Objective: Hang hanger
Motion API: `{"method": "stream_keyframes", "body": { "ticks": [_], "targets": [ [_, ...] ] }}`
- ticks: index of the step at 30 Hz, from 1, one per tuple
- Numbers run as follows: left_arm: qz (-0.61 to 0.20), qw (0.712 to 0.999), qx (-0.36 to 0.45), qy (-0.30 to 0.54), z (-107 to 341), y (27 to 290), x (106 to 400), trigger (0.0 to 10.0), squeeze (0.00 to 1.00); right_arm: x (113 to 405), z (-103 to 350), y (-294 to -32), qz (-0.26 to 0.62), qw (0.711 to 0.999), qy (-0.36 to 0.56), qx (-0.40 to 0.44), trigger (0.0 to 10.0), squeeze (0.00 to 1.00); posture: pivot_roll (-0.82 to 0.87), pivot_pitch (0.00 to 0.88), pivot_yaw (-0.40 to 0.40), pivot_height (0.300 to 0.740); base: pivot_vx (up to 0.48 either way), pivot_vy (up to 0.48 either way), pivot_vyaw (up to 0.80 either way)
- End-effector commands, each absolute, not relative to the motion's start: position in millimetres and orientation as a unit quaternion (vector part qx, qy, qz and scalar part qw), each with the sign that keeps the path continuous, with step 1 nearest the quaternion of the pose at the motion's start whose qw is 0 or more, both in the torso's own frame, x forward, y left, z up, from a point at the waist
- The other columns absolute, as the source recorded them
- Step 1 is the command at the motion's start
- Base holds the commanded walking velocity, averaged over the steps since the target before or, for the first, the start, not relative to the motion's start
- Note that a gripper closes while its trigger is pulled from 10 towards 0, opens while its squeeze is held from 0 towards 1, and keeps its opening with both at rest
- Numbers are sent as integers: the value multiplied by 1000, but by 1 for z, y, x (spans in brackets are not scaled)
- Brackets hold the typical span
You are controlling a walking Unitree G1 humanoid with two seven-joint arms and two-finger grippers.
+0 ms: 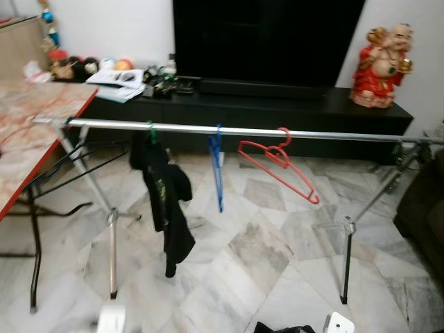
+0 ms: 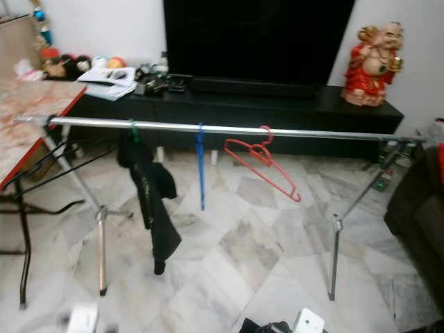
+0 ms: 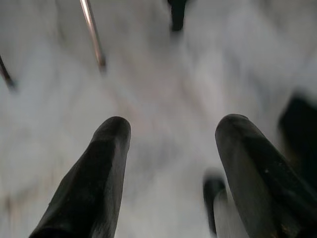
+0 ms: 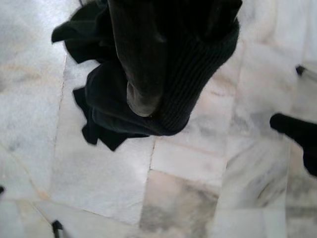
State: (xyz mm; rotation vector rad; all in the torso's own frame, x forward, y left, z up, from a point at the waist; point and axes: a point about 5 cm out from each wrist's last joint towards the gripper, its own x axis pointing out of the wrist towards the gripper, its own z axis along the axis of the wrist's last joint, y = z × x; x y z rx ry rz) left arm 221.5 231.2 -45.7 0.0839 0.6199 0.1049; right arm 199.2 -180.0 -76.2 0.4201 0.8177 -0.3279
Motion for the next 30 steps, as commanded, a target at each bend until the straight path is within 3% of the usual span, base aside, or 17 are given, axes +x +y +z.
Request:
{"method": "stream_keyframes", "body": {
  "ticks": [1, 7, 12, 30],
  "targets": [
    [52, 978, 44, 197, -2, 237, 269, 10000, 0, 201, -74, -184, -158, 888, 386, 194, 10000, 0, 88, 0, -22, 740, 0, 0, 0],
    [32, 997, 41, 53, 45, 227, 297, 10000, 0, 201, -74, -185, -153, 890, 386, 190, 10000, 0, 97, 0, -26, 740, 0, 0, 0],
    [9, 999, 43, 7, 60, 213, 298, 10000, 0, 202, -74, -183, -143, 892, 387, 184, 10000, 0, 95, 0, -27, 740, 0, 0, 0],
    [-28, 999, 43, -3, 76, 195, 293, 10000, 0, 198, -76, -184, -149, 889, 392, 182, 10000, 0, 101, 0, -22, 740, 385, 0, 0]
  ]
}}
